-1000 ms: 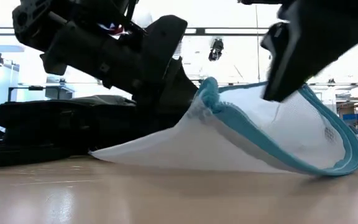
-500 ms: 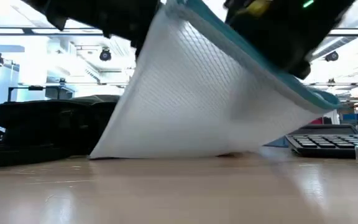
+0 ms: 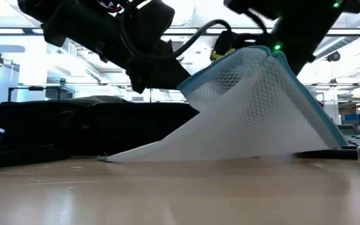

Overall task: Unpack backpack
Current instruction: Remove the pink charger adapter from the blue zipper pouch

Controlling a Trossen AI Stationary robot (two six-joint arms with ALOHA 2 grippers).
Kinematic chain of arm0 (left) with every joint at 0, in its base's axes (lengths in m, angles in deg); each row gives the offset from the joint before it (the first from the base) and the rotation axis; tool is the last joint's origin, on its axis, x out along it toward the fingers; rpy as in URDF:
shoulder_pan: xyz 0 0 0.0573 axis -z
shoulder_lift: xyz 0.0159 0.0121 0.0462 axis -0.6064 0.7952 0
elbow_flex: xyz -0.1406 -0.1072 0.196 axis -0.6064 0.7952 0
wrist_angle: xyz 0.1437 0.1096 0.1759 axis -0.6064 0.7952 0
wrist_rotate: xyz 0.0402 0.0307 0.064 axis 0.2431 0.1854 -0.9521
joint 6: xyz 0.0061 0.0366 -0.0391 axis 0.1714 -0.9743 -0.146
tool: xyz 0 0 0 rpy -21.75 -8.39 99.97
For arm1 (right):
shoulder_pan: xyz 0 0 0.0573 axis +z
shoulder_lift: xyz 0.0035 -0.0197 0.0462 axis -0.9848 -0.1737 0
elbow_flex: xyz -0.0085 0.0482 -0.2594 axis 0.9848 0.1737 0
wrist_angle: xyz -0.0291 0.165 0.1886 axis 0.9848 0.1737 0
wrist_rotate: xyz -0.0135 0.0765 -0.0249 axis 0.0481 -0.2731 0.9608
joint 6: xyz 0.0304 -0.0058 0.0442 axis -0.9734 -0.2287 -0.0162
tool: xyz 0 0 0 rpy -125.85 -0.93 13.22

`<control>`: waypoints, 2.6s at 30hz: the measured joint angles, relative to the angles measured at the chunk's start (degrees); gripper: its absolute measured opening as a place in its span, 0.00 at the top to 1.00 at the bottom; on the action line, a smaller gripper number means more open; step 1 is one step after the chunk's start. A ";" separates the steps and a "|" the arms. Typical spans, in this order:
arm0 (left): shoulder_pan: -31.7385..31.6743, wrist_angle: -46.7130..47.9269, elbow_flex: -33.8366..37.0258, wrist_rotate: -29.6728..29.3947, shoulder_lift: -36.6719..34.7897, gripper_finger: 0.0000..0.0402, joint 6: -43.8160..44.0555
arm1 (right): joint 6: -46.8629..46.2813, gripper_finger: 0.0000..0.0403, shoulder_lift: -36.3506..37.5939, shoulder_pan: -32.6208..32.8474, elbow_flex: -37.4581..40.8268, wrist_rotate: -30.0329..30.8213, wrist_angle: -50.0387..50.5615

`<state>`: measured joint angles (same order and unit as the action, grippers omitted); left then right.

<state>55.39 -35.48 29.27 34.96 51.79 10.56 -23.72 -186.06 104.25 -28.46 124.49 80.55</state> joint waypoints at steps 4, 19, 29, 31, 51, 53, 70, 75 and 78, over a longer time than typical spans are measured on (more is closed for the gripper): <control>-0.11 0.31 -0.09 -0.03 -0.22 1.00 -0.84 | -4.27 0.55 -0.02 -0.46 0.28 1.36 5.07; 0.05 13.44 0.30 2.04 -0.25 1.00 -3.20 | 0.57 0.64 2.95 6.65 -3.51 -11.67 4.76; 0.55 10.22 0.19 2.03 -0.32 1.00 -3.62 | 1.26 0.67 2.51 7.75 -4.01 0.22 5.88; 0.53 9.92 0.19 2.03 -0.32 1.00 -3.65 | -0.39 0.66 1.72 5.82 -3.67 1.73 5.94; 0.79 11.84 0.19 2.09 -0.26 1.00 -1.86 | 18.81 0.74 3.65 5.77 -9.87 -14.64 6.43; 0.79 11.83 0.19 2.08 -0.26 1.00 -1.26 | 25.71 0.72 3.78 6.20 -10.62 -15.55 7.88; 0.99 11.75 0.19 2.09 -0.26 1.00 -2.31 | 56.40 0.41 3.54 3.06 -11.20 -35.62 9.98; 0.99 11.79 0.19 2.09 -0.26 1.00 -2.31 | 60.43 0.31 3.52 2.04 -11.20 -39.20 10.03; 0.94 11.81 0.19 2.09 -0.26 1.00 -2.38 | 62.31 0.26 2.81 1.55 -11.18 -40.14 10.11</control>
<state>56.33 -23.67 29.46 37.05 51.54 8.18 38.59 -183.25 105.80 -39.64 84.35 90.65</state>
